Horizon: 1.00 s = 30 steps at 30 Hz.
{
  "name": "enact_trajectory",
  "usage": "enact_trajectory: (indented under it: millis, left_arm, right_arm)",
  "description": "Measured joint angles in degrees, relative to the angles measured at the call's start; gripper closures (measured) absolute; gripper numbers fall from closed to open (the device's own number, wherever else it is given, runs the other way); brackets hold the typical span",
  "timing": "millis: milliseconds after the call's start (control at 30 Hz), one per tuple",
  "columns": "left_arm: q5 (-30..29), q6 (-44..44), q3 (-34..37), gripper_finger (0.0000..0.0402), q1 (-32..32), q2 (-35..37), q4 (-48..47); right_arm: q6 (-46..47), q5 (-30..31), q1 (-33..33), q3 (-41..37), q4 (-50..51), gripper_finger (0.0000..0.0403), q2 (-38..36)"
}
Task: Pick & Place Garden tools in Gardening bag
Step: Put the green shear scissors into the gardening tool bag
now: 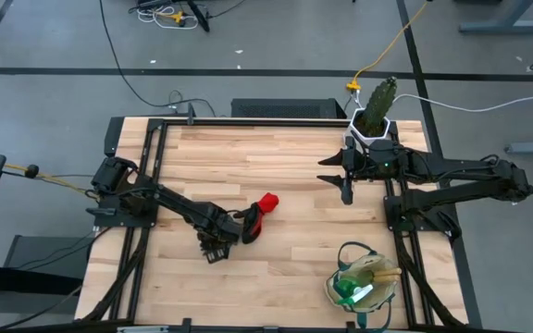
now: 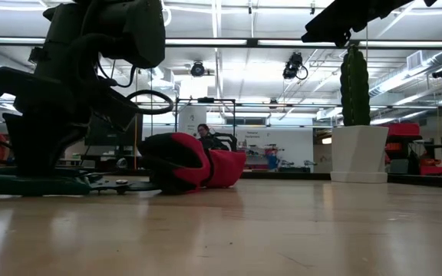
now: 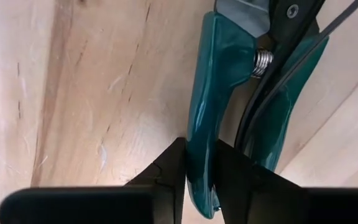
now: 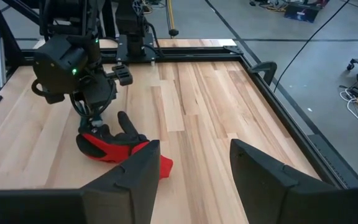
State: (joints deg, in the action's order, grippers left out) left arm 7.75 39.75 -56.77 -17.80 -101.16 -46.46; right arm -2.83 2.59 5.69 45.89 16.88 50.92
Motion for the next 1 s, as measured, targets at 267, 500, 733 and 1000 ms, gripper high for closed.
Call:
enact_trajectory:
  millis: [267, 500, 733, 1000]
  left_arm:
    - [4.9, -0.7, 0.1, 0.0343, -0.1, 0.9, -0.2]
    - [11.1, -3.7, -0.9, 0.0343, 0.0, 3.9, -0.5]
    - [11.6, -10.1, -6.5, 0.0343, 1.1, 6.2, -0.5]
    - [6.3, -15.5, -13.7, 0.0343, 7.2, 7.5, -0.9]
  right_arm:
    - [0.0, 0.0, 0.0, 0.0, -0.1, 0.0206, 0.0]
    - [0.2, 0.0, 0.0, 0.0, -0.2, 0.0206, 0.0]
    - [-0.9, 0.0, 0.0, 0.0, -0.6, 0.0206, 0.0]
    - [-0.9, 0.0, 0.0, 0.0, -1.3, 0.0206, 0.0]
